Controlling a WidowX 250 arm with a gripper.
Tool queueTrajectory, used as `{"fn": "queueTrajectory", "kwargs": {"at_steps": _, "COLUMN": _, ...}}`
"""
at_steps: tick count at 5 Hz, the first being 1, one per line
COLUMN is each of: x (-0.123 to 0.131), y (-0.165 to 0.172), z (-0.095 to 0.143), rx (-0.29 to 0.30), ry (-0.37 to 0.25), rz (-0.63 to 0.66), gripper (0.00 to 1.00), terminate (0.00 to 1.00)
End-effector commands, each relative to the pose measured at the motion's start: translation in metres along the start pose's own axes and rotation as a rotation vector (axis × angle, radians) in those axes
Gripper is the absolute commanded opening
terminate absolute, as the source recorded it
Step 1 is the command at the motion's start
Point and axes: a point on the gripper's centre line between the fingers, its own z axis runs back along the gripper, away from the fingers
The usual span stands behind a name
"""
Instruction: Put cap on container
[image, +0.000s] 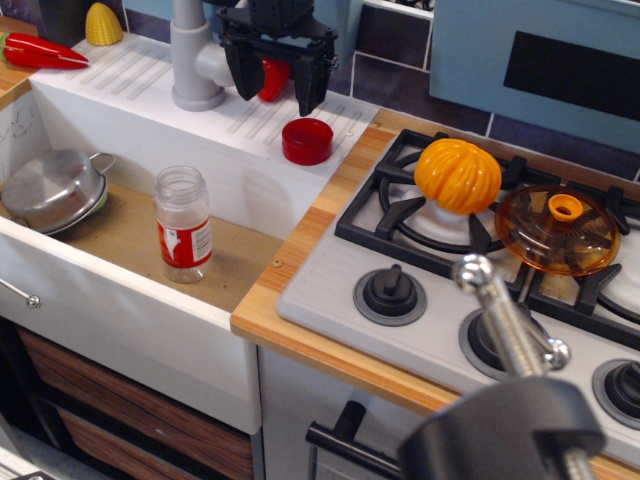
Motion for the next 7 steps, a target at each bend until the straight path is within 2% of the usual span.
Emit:
{"fn": "queueTrajectory", "kwargs": {"at_steps": 1, "x": 0.000, "y": 0.000, "z": 0.000, "rx": 0.000, "ry": 0.000, "rz": 0.000, "gripper": 1.00, "terminate": 0.00}}
{"fn": "queueTrajectory", "kwargs": {"at_steps": 2, "x": 0.007, "y": -0.001, "z": -0.010, "rx": 0.023, "ry": -0.029, "rz": 0.029, "gripper": 1.00, "terminate": 0.00}}
{"fn": "queueTrajectory", "kwargs": {"at_steps": 3, "x": 0.014, "y": -0.005, "z": -0.017, "rx": 0.045, "ry": -0.087, "rz": 0.028, "gripper": 1.00, "terminate": 0.00}}
{"fn": "queueTrajectory", "kwargs": {"at_steps": 4, "x": 0.019, "y": -0.007, "z": -0.023, "rx": 0.049, "ry": -0.096, "rz": 0.027, "gripper": 1.00, "terminate": 0.00}}
{"fn": "queueTrajectory", "kwargs": {"at_steps": 5, "x": 0.024, "y": -0.013, "z": -0.031, "rx": 0.035, "ry": -0.076, "rz": 0.016, "gripper": 1.00, "terminate": 0.00}}
{"fn": "queueTrajectory", "kwargs": {"at_steps": 7, "x": 0.047, "y": -0.017, "z": -0.043, "rx": 0.076, "ry": -0.064, "rz": 0.088, "gripper": 1.00, "terminate": 0.00}}
